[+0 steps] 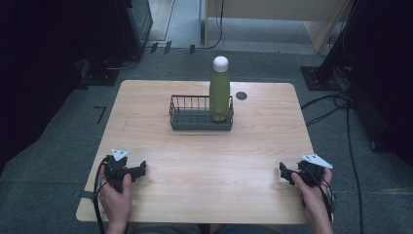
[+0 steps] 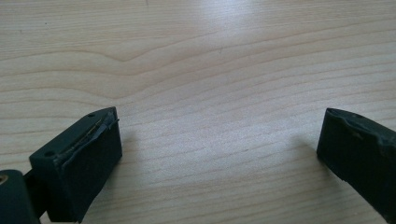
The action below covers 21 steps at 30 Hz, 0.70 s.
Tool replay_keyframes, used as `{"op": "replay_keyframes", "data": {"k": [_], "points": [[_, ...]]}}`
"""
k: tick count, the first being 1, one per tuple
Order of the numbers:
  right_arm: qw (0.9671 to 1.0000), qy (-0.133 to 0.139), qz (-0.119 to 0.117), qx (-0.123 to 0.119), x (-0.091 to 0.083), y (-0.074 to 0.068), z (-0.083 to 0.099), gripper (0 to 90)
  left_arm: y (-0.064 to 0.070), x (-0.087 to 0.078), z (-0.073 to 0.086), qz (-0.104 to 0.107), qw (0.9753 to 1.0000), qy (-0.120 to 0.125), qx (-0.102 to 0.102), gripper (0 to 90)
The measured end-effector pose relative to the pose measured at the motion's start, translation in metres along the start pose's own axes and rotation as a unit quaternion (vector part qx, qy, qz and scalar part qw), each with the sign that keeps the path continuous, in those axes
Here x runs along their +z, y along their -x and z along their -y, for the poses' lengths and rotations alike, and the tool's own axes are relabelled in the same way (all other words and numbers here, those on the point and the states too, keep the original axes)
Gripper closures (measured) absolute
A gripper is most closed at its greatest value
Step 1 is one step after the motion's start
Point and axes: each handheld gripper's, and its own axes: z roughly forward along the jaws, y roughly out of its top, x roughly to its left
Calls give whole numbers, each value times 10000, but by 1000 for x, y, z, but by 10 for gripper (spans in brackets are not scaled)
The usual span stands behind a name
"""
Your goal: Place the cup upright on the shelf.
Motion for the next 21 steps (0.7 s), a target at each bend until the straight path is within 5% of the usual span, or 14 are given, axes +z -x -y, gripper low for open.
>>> {"op": "replay_keyframes", "data": {"k": [8,21], "points": [[9998,-131,157,14,-7,15,13,40,0,0,0,0,10000,1,-1,6],[9996,-200,204,-70,-9,16,16,25,0,0,0,2,10000,3,-1,6]]}}
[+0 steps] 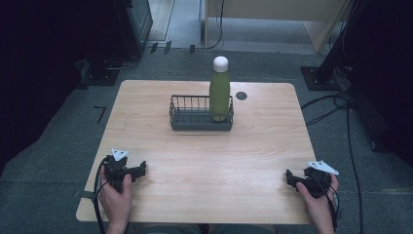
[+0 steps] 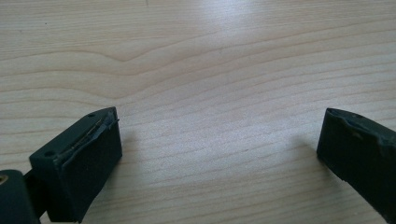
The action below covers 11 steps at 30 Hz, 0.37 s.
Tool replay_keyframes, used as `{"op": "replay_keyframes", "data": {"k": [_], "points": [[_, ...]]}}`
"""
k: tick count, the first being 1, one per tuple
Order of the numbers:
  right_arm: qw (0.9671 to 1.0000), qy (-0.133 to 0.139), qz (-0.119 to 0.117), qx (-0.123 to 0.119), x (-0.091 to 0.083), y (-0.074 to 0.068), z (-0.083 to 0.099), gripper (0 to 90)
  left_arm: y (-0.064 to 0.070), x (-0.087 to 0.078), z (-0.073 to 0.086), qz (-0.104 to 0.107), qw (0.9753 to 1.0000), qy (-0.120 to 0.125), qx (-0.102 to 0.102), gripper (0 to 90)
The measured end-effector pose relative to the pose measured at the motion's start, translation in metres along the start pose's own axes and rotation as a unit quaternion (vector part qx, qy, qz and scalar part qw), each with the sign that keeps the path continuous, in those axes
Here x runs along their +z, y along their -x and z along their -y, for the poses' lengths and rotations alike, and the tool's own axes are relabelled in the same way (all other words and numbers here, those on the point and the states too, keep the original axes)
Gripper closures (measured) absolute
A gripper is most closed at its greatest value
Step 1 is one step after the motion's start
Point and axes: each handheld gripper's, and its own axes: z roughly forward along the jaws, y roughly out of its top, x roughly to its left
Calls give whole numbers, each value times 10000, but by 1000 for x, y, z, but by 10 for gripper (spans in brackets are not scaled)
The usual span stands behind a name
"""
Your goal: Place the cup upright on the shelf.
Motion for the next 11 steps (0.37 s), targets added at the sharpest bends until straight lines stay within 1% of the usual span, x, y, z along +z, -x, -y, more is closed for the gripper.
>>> {"op": "replay_keyframes", "data": {"k": [8,11], "points": [[10000,0,-2,1,0,0,0,25,0,0,0,0,10000,0,-1,6],[10000,-11,20,16,0,0,0,9,0,0,0,-1,10000,-1,-1,5]]}}
